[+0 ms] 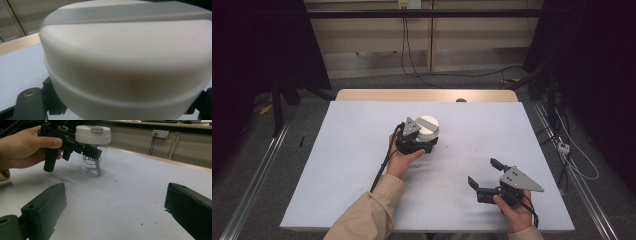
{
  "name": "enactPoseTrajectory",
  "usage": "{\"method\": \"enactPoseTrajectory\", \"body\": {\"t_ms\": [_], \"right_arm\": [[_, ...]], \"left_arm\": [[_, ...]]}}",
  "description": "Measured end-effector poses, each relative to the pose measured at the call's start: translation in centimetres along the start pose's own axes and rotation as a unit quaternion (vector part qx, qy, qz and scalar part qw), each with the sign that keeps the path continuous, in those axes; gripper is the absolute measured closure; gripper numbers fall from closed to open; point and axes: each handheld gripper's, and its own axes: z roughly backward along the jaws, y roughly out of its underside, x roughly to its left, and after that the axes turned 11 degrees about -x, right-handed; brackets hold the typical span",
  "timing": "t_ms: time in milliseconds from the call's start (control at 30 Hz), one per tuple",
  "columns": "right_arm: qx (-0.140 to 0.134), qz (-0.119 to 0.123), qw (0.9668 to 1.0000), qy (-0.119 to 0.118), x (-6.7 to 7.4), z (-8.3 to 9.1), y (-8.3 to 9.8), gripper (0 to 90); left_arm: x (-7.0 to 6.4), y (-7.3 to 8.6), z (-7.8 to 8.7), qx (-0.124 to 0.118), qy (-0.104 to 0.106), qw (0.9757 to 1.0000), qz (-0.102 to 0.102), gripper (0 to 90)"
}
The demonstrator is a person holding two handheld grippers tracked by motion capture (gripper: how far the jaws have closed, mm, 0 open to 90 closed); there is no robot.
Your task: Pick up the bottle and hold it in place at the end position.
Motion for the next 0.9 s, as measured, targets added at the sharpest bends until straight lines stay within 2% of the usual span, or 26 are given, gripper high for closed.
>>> {"method": "enactPoseTrajectory", "body": {"t_ms": [267, 467, 667, 900], "right_arm": [[0.019, -0.003, 0.9998, -0.01, 0.2, -1.5, -0.7, 3.4], [0.039, -0.007, 0.9992, -0.01, 0.2, -2.9, -1.2, 3.9], [0.042, -0.015, 0.9987, -0.024, 0.5, -4.4, -1.3, 5.1], [0.045, -0.017, 0.9985, -0.027, 1.2, -6.5, -2.3, 10.0]], "left_arm": [[0.4, 0.2, 0.3, 0.0, 0.018, 0.9998, -0.009, 18.6], [0.4, 0.2, 0.3, 0.001, 0.019, 0.9998, -0.009, 18.6], [0.5, 0.2, 0.3, 0.001, 0.022, 0.9997, -0.008, 18.7], [0.5, 0.2, 0.4, 0.002, 0.023, 0.9997, -0.012, 18.8]]}}
